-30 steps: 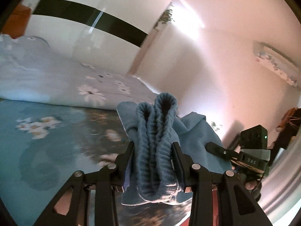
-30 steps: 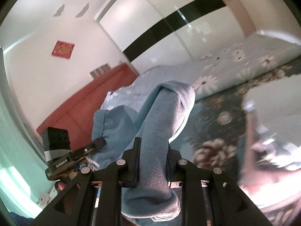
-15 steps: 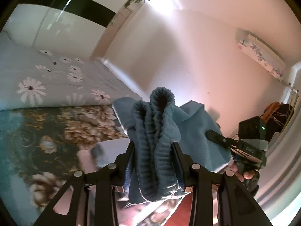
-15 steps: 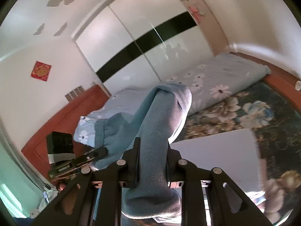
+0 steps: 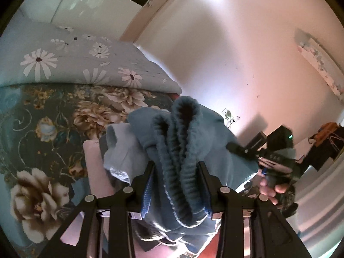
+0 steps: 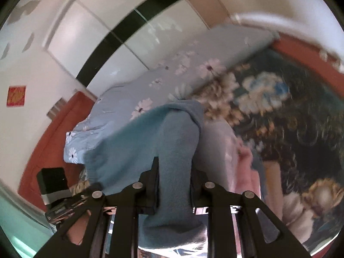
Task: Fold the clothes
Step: 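Lift the folded garment with both grippers and carry it toward the clothes stack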
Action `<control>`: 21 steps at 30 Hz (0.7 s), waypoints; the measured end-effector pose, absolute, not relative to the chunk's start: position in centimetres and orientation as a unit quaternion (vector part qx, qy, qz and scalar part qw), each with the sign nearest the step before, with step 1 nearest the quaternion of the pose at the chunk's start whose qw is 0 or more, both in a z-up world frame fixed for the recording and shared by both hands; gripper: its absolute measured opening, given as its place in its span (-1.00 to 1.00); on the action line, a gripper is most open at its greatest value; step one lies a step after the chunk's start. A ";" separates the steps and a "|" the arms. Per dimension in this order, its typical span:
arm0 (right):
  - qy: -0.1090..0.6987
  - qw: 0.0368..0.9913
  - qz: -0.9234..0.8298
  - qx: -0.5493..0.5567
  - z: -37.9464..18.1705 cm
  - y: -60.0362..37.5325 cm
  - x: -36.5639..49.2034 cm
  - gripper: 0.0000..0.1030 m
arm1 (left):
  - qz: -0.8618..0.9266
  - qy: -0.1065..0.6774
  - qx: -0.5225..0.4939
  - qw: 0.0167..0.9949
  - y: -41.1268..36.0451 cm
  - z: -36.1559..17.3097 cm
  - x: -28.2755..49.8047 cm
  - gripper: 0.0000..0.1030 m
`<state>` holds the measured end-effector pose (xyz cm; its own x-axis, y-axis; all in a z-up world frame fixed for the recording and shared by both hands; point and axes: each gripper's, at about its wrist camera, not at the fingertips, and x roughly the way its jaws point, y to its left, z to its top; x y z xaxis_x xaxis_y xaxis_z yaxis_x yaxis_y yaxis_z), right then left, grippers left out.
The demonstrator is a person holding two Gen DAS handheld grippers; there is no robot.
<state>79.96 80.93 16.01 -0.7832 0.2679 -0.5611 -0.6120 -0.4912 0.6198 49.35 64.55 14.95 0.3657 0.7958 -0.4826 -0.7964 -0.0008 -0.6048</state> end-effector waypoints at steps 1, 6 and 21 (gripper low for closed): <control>0.441 0.260 0.837 -0.196 15.2 81.2 80.2 -0.42 | 0.564 0.004 -0.428 0.707 64.6 14.9 49.4 -0.17; 0.458 0.257 0.832 -0.179 14.2 81.4 80.8 -0.38 | 0.559 0.035 -0.409 0.721 64.7 15.5 49.6 -0.16; 0.301 0.328 0.855 -0.266 20.6 79.5 74.7 -0.16 | 0.606 0.144 -0.290 0.726 69.1 22.6 53.5 0.13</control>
